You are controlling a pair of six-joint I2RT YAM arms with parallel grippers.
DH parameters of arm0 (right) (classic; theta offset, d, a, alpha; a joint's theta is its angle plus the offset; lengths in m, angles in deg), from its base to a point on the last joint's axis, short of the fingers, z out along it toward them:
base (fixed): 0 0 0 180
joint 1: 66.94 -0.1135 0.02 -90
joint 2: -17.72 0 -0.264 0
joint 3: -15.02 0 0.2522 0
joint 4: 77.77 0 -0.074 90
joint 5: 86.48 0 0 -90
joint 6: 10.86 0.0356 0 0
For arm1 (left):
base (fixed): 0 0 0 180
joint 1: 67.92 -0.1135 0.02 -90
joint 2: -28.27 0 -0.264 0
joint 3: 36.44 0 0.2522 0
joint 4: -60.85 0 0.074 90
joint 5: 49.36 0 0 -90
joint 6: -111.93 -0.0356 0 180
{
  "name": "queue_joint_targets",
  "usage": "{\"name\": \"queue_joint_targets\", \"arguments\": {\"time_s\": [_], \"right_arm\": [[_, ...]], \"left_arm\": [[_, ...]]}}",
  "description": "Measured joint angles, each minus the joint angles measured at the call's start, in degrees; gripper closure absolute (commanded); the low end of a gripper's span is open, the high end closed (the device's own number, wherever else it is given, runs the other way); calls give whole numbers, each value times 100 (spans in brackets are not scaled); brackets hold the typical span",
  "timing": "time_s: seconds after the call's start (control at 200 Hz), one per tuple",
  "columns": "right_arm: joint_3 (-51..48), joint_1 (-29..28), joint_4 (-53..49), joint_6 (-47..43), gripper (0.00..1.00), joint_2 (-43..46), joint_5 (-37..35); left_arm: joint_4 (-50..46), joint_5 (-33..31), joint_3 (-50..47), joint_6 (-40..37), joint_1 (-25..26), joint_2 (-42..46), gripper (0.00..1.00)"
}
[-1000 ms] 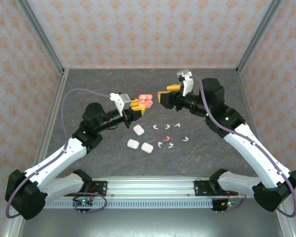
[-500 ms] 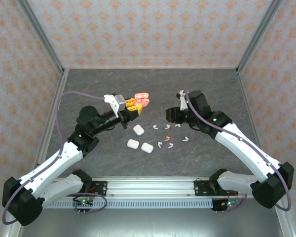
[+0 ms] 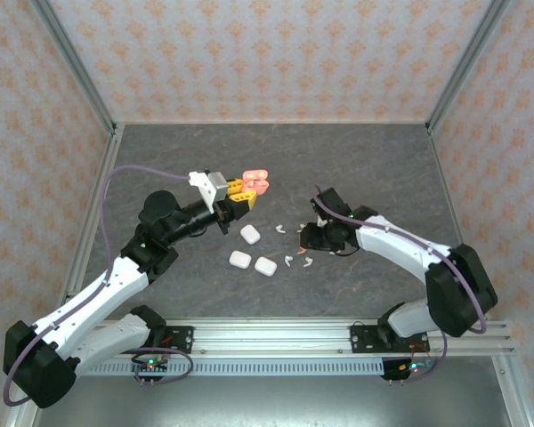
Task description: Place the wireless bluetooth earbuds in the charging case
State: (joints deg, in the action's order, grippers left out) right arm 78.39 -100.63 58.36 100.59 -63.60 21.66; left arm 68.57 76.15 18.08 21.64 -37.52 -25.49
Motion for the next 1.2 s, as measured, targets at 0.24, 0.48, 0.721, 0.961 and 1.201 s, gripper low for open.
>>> {"name": "queue_joint_targets", "arguments": {"time_s": [0.24, 0.48, 0.721, 0.961, 1.201], "right_arm": [[2, 0, 289, 39, 57, -573, 31], [87, 0, 365, 17, 59, -909, 57], [188, 0, 415, -11, 61, -1145, 138], [210, 0, 525, -24, 63, -1231, 232], [225, -2, 570, -46, 68, -1342, 243]], "left_arm": [[-181, 0, 4, -85, 0, 0, 100], [-278, 0, 35, -129, 0, 0, 100], [-313, 0, 59, -131, 0, -7, 100], [-365, 0, 105, -131, 0, -28, 100], [-411, -2, 142, -129, 0, -79, 100]]}}
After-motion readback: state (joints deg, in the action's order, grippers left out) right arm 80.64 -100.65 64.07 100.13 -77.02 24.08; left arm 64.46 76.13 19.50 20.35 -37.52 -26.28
